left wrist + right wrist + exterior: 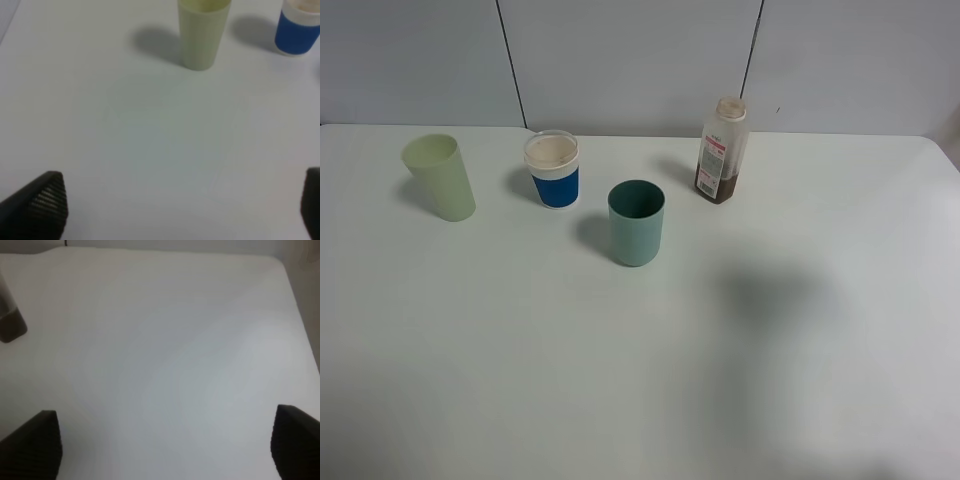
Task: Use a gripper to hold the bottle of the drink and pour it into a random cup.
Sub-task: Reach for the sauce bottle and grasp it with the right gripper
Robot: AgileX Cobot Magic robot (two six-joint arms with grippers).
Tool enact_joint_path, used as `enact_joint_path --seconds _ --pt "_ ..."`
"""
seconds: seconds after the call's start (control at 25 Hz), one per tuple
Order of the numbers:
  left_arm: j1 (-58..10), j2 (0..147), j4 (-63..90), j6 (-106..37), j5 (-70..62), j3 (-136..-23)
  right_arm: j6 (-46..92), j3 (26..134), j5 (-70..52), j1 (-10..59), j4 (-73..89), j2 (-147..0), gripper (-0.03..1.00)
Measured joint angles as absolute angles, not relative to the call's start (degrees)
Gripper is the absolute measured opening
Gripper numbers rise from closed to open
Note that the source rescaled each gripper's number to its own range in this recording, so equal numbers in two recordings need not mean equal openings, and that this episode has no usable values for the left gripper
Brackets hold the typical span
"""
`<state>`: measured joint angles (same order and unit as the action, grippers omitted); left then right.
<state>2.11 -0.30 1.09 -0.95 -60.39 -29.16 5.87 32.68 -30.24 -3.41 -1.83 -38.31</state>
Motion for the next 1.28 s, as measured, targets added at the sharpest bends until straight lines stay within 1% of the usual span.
enact_joint_path --seconds 0.76,1.08,1.28 --pt "2.1 -0.3 1.0 -1.0 -60.4 -29.2 6.5 32.7 -3.5 -3.4 -0.8 -68.2 0.84" --pt "2.1 -0.3 1.0 -1.0 -60.4 -29.2 6.4 32.7 5.7 -3.2 -6.8 -78.0 0.84" --pt "2.1 -0.3 1.0 -1.0 -60.4 -29.2 4.7 32.7 12.1 -1.2 -8.3 -82.7 0.84"
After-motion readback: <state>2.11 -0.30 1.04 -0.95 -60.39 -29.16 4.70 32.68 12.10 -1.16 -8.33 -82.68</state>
